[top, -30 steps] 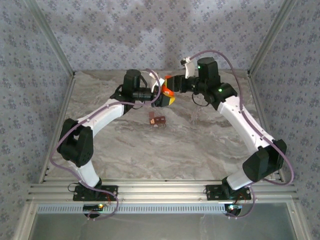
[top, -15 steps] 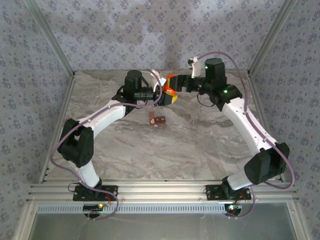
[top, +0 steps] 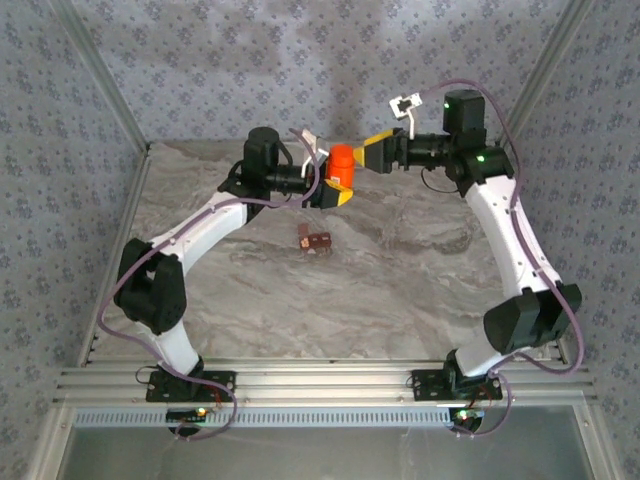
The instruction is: Sort the pills into containers
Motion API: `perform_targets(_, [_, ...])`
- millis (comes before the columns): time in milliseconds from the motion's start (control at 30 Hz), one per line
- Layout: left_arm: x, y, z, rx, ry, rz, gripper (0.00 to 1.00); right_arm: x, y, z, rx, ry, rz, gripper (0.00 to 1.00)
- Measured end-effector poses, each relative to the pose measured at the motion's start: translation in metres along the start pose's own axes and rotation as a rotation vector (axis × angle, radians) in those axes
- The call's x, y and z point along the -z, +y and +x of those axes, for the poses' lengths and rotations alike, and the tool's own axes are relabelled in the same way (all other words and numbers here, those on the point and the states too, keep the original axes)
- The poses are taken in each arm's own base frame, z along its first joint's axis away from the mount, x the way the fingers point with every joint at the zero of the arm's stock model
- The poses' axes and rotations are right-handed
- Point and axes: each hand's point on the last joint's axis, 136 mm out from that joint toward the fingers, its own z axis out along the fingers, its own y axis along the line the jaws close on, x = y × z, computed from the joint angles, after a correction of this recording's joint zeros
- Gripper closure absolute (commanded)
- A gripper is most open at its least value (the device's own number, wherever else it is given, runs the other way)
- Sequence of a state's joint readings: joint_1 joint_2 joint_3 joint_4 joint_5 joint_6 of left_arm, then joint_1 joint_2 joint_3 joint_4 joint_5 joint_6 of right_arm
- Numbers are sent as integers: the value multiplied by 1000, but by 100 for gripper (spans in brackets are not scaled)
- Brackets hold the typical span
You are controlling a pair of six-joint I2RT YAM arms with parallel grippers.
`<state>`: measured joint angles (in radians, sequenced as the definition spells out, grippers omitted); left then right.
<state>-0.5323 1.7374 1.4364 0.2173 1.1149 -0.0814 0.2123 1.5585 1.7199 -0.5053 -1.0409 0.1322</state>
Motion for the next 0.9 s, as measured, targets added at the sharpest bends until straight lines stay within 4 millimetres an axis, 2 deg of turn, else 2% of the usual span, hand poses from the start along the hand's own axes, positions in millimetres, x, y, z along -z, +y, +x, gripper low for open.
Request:
perform_targets(167, [0, -5, 5, 22, 18, 28, 100, -18, -4, 9, -28, 50, -37, 19])
perform_targets(367, [0, -6, 9, 43, 29, 40, 100, -31, 0, 10, -25, 71, -69, 26])
perform_targets(600, [0, -6, 11, 47, 34, 42, 100, -34, 5, 12, -20, 82, -82, 36])
perform_targets(667, [0, -6, 12, 48, 35, 42, 100, -34, 5, 13, -25, 86, -81, 26])
perform_targets(733, [0, -6, 11, 48, 35, 42, 100, -35, 6, 15, -25, 92, -82, 24])
perform_targets(900, [0, -6, 11, 48, 35, 42, 100, -35, 4, 17, -34, 97, -78, 35])
